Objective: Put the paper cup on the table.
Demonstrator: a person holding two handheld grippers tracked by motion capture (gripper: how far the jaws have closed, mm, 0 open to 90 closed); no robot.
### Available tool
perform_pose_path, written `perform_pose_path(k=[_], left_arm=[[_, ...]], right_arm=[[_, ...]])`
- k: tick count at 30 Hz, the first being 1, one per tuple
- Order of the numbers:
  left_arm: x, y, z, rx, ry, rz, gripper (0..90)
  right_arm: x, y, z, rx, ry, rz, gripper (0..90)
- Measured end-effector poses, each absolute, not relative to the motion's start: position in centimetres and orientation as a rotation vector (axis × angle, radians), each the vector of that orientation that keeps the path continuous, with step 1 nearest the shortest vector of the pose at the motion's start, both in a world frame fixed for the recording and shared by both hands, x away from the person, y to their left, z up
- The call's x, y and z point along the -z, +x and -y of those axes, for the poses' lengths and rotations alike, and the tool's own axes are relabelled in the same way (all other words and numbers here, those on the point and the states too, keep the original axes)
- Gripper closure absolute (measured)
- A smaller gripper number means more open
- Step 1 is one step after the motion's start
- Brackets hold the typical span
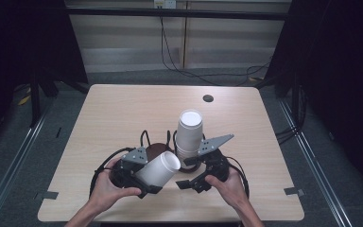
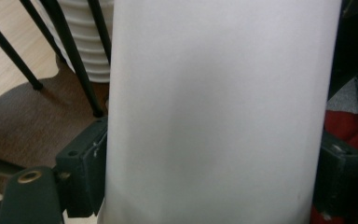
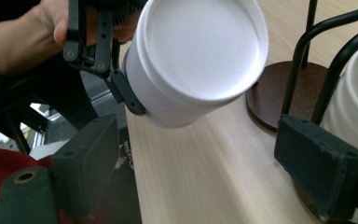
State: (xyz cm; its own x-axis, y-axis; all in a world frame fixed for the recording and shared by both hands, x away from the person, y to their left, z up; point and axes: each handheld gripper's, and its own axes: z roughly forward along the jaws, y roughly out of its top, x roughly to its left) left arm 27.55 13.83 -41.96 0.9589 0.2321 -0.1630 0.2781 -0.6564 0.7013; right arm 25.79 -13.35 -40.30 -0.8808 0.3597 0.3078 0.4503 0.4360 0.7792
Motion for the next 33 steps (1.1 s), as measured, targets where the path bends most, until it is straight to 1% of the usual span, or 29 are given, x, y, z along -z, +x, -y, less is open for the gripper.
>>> perform_pose_path(k=[3, 5, 10, 13, 16, 21, 24, 26, 28, 31, 33], left_arm=[[41.8, 27.5, -13.8, 0.076, 2.355, -0.337, 16.5], [41.6, 27.3, -13.6, 0.095, 2.405, -0.310, 16.5], [41.0, 27.2, -13.4, 0.055, 2.472, -0.279, 16.8], [40.5, 27.2, -13.2, 0.037, 2.497, -0.254, 17.1], [40.3, 27.5, -12.7, 0.017, 2.551, -0.222, 17.2], [40.4, 27.7, -11.8, 0.046, 2.603, -0.181, 17.1], [40.2, 27.8, -11.3, 0.003, 2.635, -0.187, 16.9], [40.0, 27.8, -11.2, 0.019, 2.649, -0.172, 17.0], [40.0, 27.8, -11.1, 0.021, 2.670, -0.161, 17.0], [40.0, 27.7, -11.0, 0.074, 2.684, -0.185, 16.9], [40.0, 27.4, -10.9, 0.060, 2.703, -0.165, 17.0]], right_arm=[[40.4, 25.5, 13.1, 1.393, -0.721, 2.623, 15.6], [40.4, 25.4, 13.0, 1.377, -0.709, 2.652, 19.0], [40.3, 25.3, 12.8, 1.339, -0.678, 2.694, 18.0], [40.2, 25.3, 12.7, 1.281, -0.670, 2.718, 15.6], [40.3, 25.6, 12.2, 1.170, -0.643, 2.750, 16.4], [40.5, 25.7, 11.8, 1.073, -0.616, 2.779, 16.4], [40.3, 26.0, 11.8, 1.051, -0.611, 2.787, 16.4], [40.2, 26.1, 11.8, 1.034, -0.605, 2.793, 18.9], [40.0, 26.2, 11.8, 1.033, -0.597, 2.798, 18.1], [40.1, 26.4, 11.8, 1.028, -0.590, 2.796, 17.3], [40.5, 26.5, 11.5, 0.987, -0.559, 2.791, 16.7]])
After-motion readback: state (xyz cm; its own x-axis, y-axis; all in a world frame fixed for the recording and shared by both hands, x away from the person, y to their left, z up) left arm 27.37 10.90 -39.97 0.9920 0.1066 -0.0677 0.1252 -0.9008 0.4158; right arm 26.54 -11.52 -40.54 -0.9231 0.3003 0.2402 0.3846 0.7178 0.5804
